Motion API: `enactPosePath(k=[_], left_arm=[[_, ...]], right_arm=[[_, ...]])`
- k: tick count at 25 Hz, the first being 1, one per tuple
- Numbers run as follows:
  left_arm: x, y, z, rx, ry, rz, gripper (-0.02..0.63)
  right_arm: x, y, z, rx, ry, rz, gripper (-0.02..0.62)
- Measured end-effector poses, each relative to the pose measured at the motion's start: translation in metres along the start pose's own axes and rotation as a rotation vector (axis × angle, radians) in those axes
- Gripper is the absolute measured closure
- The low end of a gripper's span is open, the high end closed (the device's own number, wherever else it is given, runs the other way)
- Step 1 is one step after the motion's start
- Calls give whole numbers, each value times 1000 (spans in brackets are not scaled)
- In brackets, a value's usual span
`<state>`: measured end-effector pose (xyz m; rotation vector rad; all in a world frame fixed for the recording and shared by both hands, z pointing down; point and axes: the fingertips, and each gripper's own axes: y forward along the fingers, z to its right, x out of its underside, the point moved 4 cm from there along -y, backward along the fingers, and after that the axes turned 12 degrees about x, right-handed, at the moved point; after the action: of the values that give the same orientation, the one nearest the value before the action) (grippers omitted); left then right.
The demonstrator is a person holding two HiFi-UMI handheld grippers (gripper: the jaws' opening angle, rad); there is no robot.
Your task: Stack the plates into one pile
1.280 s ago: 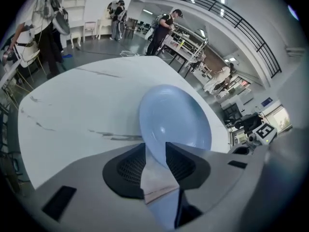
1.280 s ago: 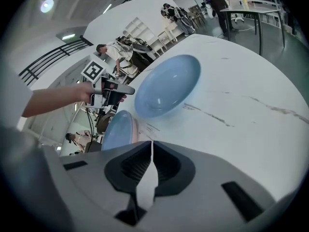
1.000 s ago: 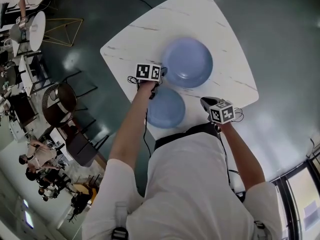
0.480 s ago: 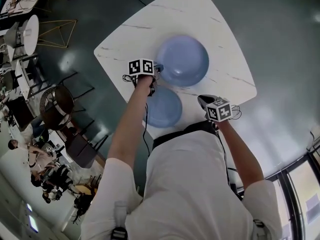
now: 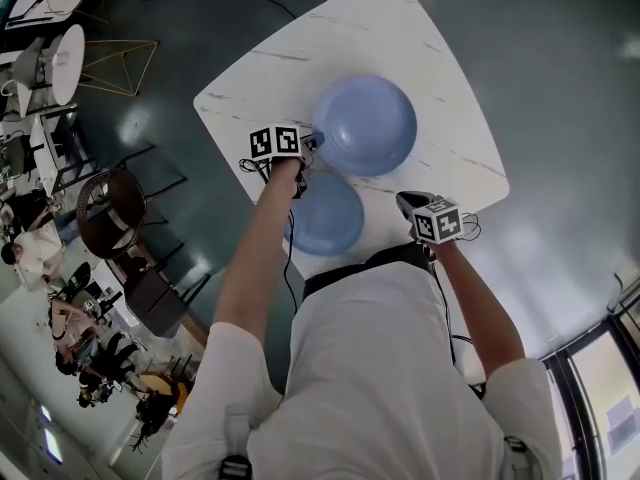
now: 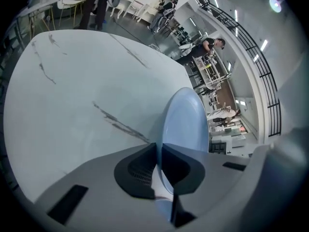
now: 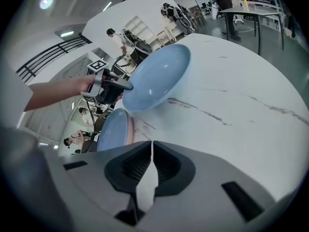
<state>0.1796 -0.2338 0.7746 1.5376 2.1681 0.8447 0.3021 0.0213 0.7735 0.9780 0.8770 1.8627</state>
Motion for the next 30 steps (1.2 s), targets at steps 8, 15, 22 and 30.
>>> enactPosePath(k=[8,15,22,30], left_arm=[[25,-57,3,13,-14,87,580],[65,-113,-17,-9,-50,134,580],[122,-148,-35,-18,-81,136,580],[186,-172,-60,-14,-137,164,580]], right_arm=[[6,-5,-21,1,-36,1,565],[11,-4,-41,11,-107,-8,565],[20,-6,-63,20,-140,-8,565],[42,-7,-97,27,-163,-10,565]])
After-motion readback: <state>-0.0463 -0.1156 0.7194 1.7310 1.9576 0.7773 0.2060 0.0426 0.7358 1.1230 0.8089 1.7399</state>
